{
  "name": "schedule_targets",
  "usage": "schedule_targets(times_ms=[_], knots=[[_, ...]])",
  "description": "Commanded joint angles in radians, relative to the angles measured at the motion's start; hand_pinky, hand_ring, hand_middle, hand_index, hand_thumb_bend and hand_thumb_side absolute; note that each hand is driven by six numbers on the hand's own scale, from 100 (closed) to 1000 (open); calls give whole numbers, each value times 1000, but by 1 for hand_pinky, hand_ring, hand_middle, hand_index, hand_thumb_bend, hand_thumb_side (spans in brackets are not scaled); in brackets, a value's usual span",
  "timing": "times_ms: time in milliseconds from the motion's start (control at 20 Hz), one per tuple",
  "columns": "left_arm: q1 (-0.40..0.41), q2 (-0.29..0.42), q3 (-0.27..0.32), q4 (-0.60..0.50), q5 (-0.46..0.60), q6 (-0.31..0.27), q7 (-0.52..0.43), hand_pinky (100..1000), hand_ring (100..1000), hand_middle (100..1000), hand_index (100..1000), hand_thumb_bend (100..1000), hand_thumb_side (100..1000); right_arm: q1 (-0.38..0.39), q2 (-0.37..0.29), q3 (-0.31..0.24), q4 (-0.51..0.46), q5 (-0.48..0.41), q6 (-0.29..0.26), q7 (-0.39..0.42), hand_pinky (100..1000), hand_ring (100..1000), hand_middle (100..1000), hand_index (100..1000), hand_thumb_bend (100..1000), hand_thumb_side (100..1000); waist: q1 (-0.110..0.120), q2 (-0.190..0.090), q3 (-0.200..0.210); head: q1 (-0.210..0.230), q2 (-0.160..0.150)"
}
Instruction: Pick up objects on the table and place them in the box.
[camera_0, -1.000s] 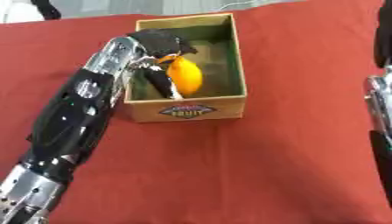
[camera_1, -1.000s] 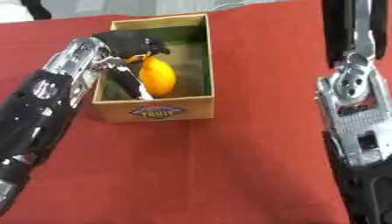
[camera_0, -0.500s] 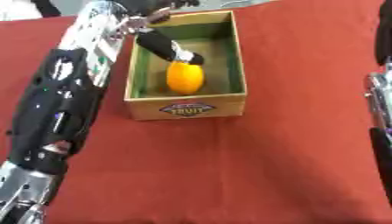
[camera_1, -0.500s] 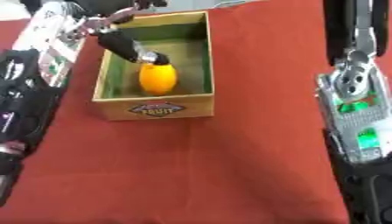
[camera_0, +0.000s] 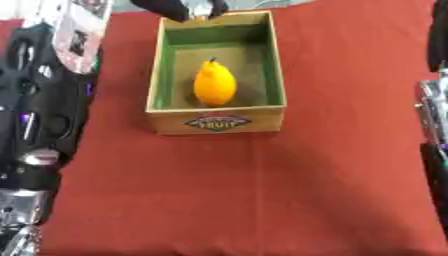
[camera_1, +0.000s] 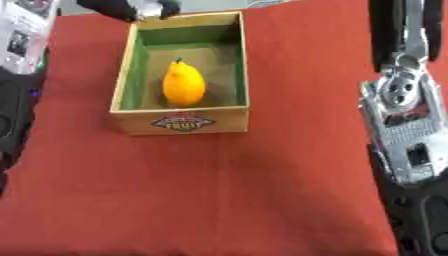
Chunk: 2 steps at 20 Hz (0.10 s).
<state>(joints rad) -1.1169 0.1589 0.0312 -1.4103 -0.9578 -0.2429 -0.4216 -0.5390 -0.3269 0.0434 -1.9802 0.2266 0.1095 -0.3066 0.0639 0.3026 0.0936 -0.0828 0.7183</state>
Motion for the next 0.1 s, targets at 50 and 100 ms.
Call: schedule_targets(times_ms=[50, 100], knots=[[20, 4, 82, -89, 49, 0, 48, 437, 602, 610, 839, 165, 684, -17, -8, -10, -20, 6, -3, -10, 799, 725, 540, 824, 100, 1000, -11, -26, 5, -9, -17], [40, -3, 106, -112, 64, 7, 62, 431, 592, 595, 830, 174, 696, -20, -7, -11, -20, 7, -4, -12, 798, 725, 541, 824, 100, 1000, -14, -26, 8, -12, -21]])
